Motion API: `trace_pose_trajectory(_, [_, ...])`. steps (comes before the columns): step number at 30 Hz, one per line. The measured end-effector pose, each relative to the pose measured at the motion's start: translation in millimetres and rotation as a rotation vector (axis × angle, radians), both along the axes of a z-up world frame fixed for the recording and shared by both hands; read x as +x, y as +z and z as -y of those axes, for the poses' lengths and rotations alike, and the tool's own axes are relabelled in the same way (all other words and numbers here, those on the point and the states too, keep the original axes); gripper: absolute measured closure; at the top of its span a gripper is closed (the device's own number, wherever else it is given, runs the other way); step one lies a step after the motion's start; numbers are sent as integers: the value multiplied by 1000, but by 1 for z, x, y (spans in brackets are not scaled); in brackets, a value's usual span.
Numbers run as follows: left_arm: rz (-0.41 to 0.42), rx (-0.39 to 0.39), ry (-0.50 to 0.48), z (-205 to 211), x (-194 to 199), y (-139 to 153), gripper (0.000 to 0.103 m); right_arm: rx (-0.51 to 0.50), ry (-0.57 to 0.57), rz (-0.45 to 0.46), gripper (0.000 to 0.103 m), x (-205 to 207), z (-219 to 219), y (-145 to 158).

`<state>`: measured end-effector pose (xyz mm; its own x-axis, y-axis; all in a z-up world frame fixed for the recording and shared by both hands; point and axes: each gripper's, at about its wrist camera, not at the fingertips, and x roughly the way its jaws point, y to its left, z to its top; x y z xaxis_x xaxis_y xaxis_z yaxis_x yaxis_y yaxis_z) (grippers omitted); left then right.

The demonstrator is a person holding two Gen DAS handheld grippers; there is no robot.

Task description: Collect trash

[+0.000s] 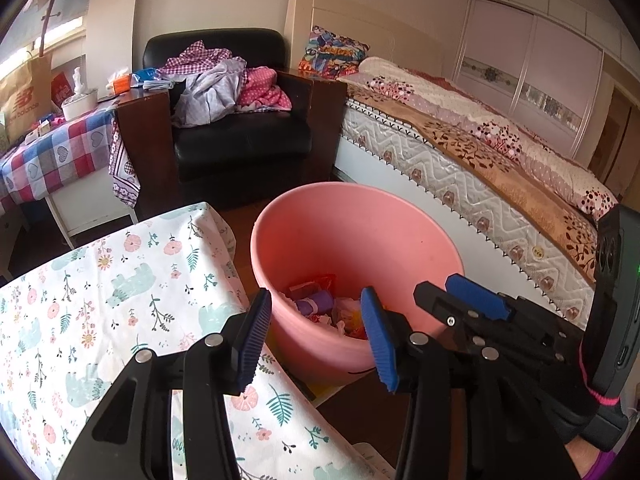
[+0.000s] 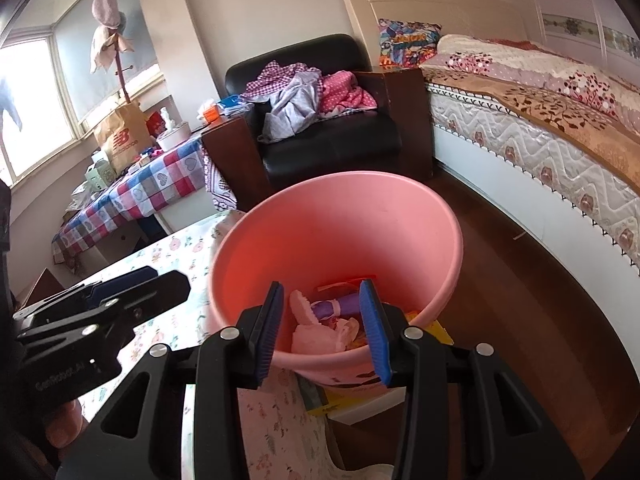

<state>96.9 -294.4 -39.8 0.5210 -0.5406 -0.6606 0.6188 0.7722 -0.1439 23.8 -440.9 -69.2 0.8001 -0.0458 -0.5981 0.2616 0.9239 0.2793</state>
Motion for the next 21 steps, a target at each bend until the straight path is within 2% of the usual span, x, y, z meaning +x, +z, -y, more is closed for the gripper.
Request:
trace_pose_trajectory(5, [37,-9,5,-9,-11,9,57,-4,29,21,62,-12,-13,11])
trace_pose_trajectory(8, [52,-21,14,-17,-18,16,57,-34,38,42,54,-20,-24,19])
trace_pose_trajectory(16, [102,-51,55,-46,-35,31,57,-124,67,81,53,-39,-50,35])
trace_pose_trajectory(18, [113,-59,62,-53,-39,34,57,-131,69,90,47,-44,-56,37])
trace_pose_trajectory(19, [119,-61,64,-56,-43,35,57,-133,69,92,40,-46,-59,37])
trace_pose_trajectory(21, [130,-61,66,-61,-48,38,55,-137,75,97,38,-51,-65,39])
